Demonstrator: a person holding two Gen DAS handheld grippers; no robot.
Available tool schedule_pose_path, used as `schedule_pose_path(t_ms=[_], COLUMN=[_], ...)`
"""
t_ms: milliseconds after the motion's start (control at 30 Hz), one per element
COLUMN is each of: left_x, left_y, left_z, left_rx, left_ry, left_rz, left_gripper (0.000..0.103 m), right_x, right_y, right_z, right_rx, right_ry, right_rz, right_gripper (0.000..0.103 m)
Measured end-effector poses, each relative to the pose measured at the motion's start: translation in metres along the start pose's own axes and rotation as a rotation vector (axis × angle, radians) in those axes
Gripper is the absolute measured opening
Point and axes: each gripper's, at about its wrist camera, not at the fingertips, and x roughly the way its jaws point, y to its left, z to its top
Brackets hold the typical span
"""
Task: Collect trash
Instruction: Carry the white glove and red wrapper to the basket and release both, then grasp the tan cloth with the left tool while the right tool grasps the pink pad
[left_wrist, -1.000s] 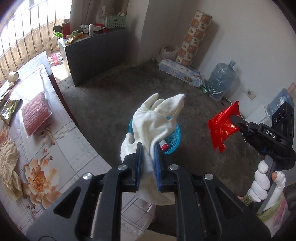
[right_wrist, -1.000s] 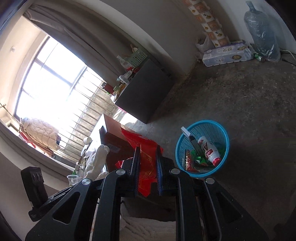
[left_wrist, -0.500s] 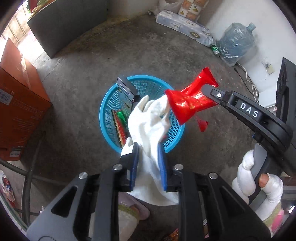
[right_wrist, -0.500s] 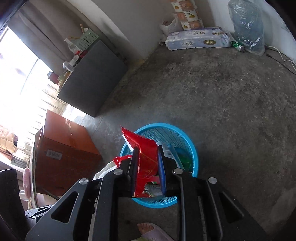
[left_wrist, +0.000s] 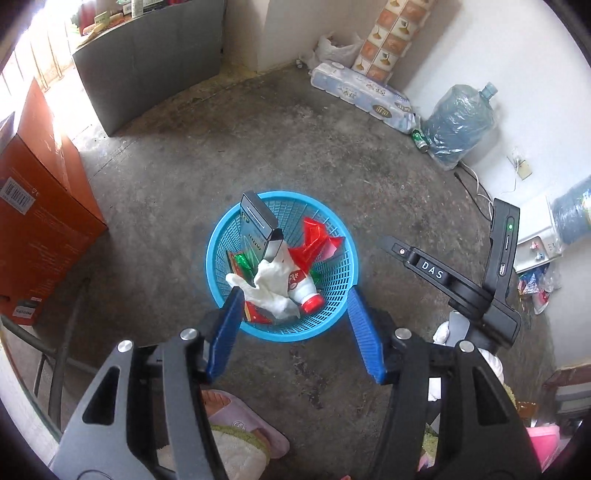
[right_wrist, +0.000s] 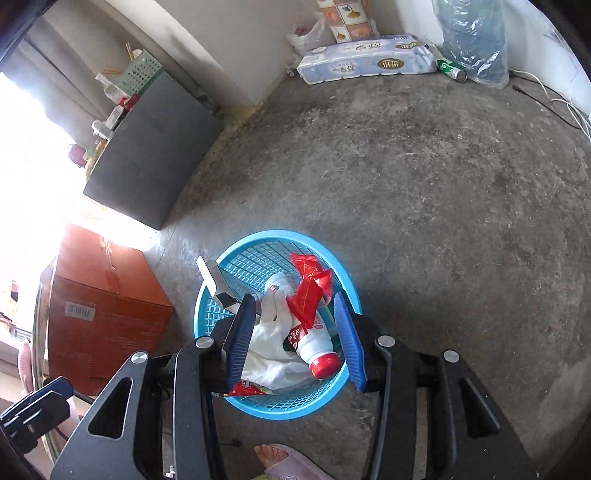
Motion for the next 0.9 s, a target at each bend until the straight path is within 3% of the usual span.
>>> schedule_pose_path(t_ms=[167,300,400,600,700,900], left_x=[-0.074,-0.136,-0.188,-0.277,-0.293,-0.270], left_y=[0.036,0.087,0.132,0.221,0.268,0.327], left_z=[-0.025,-0.056,-0.088,-0.159,-0.183,-0.192], left_rx=[-0.023,-0.079,-0.139,-0.253,-0.348,-0.432], left_ry=[-0.105,-0.198,-0.287,-0.479,-0.492,-0.419], left_rz=[0.003,0.055,0.107,0.265,0.303,0.371], left_gripper=[0.060,0.060,0.061,0.071,0.079,0.080], right_x=[-0.052,-0.095,-0.122,-0.159,-0.162,-0.141], right_y=[0.013,0.041,0.077,0.177,0.233,0.328], right_z=[-0.003,-0.004,-0.009,-0.046,-0.076,-0.137], right_rx=[-0.054,-0.134,-0.240,-0.498,-0.622,-0.806], right_ry=[-0.054,-0.089,-0.105,-0.095,-0.043,0.072], right_rz=[0.059,0.108,0.151,0.290,0.366,0.429], right_gripper=[0.051,0.055,0.056,0.067,0.070,0.075])
